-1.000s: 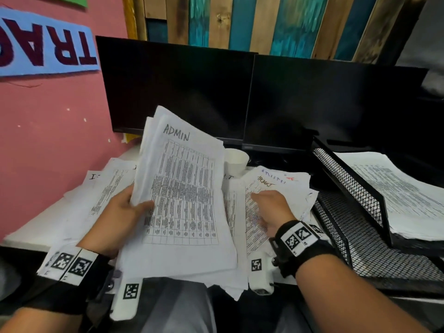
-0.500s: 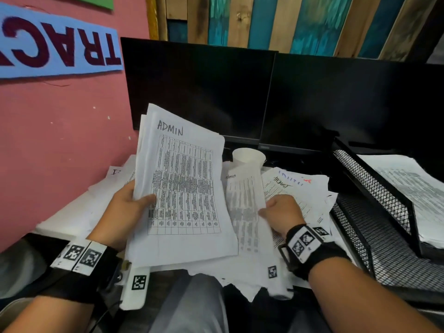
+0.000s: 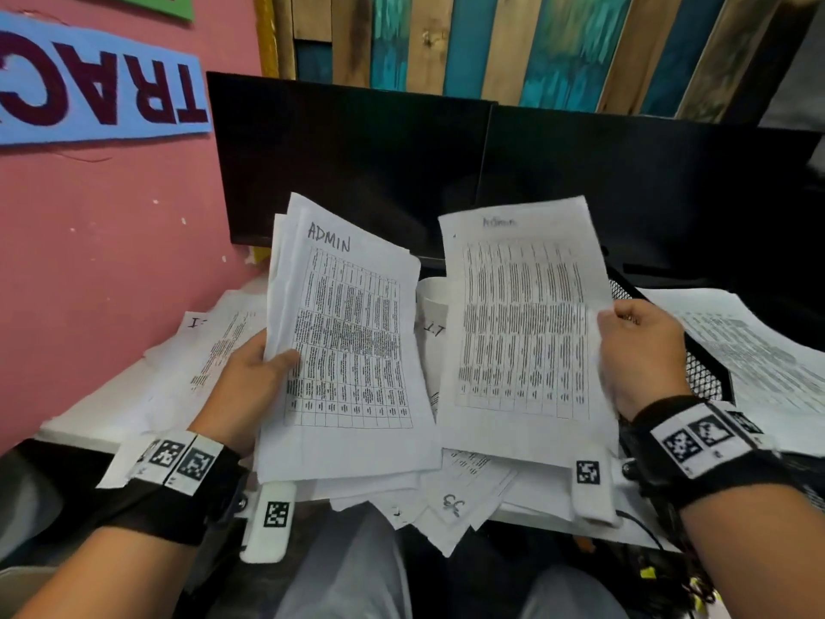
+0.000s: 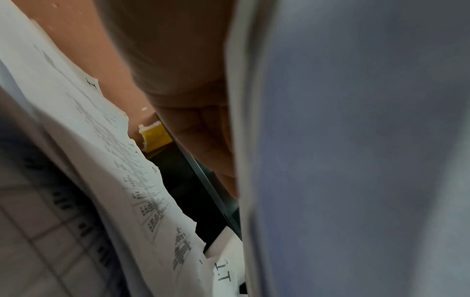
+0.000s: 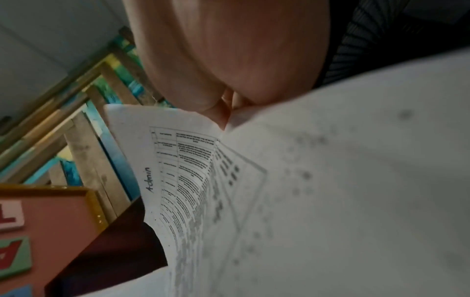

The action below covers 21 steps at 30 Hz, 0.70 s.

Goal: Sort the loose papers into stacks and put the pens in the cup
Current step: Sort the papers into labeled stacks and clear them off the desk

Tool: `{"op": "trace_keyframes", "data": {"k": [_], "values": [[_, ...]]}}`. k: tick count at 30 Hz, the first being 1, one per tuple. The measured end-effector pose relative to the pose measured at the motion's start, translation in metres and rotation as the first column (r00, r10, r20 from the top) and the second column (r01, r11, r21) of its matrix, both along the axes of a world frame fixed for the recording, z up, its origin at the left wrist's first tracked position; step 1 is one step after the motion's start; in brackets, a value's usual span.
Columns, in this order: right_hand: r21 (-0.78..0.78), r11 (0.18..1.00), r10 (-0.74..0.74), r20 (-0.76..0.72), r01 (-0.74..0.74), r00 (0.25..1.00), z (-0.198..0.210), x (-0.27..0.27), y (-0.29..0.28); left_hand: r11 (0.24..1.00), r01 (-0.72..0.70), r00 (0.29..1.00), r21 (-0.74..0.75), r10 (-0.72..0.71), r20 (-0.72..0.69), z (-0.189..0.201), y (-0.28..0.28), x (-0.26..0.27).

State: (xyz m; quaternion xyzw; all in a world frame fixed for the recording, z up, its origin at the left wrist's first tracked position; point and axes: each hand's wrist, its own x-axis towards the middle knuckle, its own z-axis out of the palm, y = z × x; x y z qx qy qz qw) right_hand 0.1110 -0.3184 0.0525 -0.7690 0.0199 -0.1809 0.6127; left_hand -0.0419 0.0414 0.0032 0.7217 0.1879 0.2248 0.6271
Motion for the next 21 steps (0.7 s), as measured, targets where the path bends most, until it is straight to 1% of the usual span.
{"op": "trace_keyframes", "data": {"k": [4, 6, 8, 12, 17, 21], "values": [[-0.013, 0.999, 0.040, -0.009, -0.040, 0.999, 0.004, 0.000, 0.006, 0.999, 0.030, 0.999, -0.030, -0.029, 0.026, 0.006, -0.015, 0.004], [0.024, 0.998, 0.062, -0.047, -0.061, 0.997, 0.003, 0.001, 0.013, 0.999, 0.042, 0.999, -0.020, -0.041, 0.033, 0.008, -0.020, 0.005], [0.072, 0.995, 0.078, -0.070, -0.073, 0.994, 0.006, -0.002, 0.017, 0.999, 0.035, 0.998, 0.024, -0.036, 0.042, 0.011, -0.024, 0.005], [0.161, 0.982, 0.105, -0.045, -0.097, 0.993, 0.024, -0.009, 0.019, 0.994, -0.003, 0.999, 0.109, -0.002, 0.039, 0.015, -0.022, 0.004], [0.189, 0.972, 0.151, -0.058, -0.138, 0.987, 0.036, -0.015, 0.020, 0.994, 0.033, 0.998, 0.105, -0.039, 0.059, 0.016, -0.018, 0.003], [0.245, 0.963, 0.139, -0.082, -0.115, 0.987, 0.039, -0.015, 0.015, 0.985, 0.021, 0.998, 0.169, -0.031, 0.061, 0.019, -0.018, 0.006]]}}
